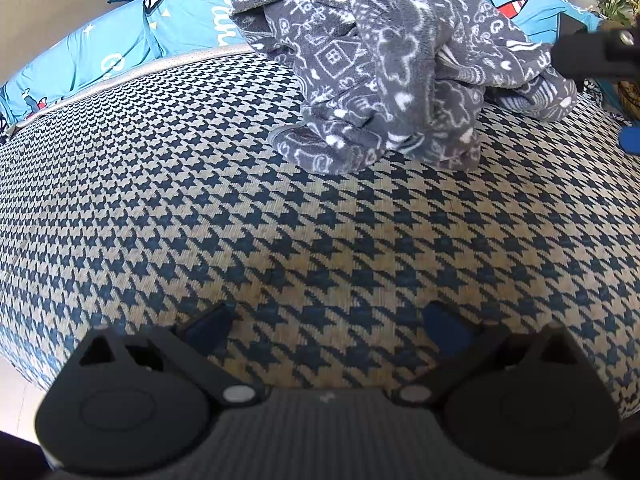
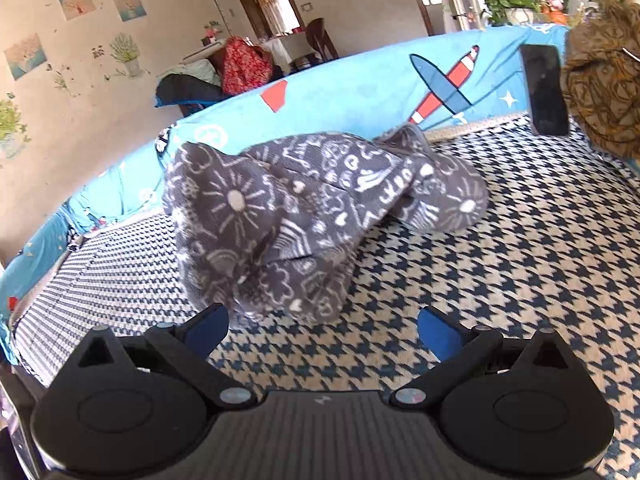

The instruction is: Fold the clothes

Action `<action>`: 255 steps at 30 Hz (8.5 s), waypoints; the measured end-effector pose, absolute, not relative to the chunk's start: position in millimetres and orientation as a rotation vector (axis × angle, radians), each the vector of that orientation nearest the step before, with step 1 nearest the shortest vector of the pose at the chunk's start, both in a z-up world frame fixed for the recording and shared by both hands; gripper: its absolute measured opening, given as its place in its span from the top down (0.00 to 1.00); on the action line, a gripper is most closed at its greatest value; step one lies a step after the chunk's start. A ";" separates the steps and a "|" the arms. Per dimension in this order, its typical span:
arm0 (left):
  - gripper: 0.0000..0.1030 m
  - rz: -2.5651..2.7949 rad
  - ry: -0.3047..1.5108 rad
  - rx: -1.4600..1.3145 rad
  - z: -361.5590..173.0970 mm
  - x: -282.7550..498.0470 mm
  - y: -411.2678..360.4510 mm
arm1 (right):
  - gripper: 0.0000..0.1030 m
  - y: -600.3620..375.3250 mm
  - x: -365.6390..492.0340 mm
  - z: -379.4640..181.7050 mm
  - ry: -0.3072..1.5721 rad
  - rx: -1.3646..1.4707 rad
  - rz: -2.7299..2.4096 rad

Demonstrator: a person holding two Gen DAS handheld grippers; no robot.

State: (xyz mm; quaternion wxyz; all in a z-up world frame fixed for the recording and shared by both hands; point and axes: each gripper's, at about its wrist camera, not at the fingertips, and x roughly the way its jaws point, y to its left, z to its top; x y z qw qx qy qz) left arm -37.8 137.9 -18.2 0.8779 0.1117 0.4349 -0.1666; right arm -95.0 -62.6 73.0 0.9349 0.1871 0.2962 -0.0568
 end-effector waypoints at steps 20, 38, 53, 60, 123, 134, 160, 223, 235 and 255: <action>0.00 -0.370 0.906 0.234 -22.1 -44.4 145.2 | 0.29 -12.0 -13.4 75.0 0.541 0.275 0.006; 0.00 -0.373 0.897 0.222 -19.5 -46.4 142.2 | 0.91 -66.8 -48.8 76.9 0.451 0.291 -0.300; 0.00 -0.364 0.884 0.243 -19.7 -55.3 144.0 | 0.68 -157.2 -117.3 72.2 0.522 0.536 -0.612; 0.00 -0.389 0.856 0.245 -3.1 -52.1 130.3 | 0.67 -162.3 -127.0 83.0 0.433 0.570 -0.628; 0.00 -0.386 0.998 -0.065 26.5 100.5 129.0 | 0.58 -116.5 -3.5 28.4 0.564 0.810 -0.198; 0.00 -0.377 0.810 -0.038 60.9 80.7 134.9 | 0.80 -87.1 -9.9 46.3 0.551 0.512 -0.114; 0.00 -0.178 0.859 0.007 27.7 93.9 126.8 | 0.81 -4.1 -81.3 50.6 0.625 0.085 0.316; 0.00 -0.114 0.839 0.121 23.8 -39.7 134.8 | 0.75 -69.5 -67.1 49.4 0.617 0.502 0.049; 0.00 -0.225 0.845 0.128 32.0 -63.6 111.8 | 0.78 -84.1 -83.1 67.3 0.538 0.532 -0.023; 0.00 -0.337 0.774 0.151 59.1 -74.8 96.7 | 0.51 -129.2 -108.2 84.3 0.468 0.529 -0.336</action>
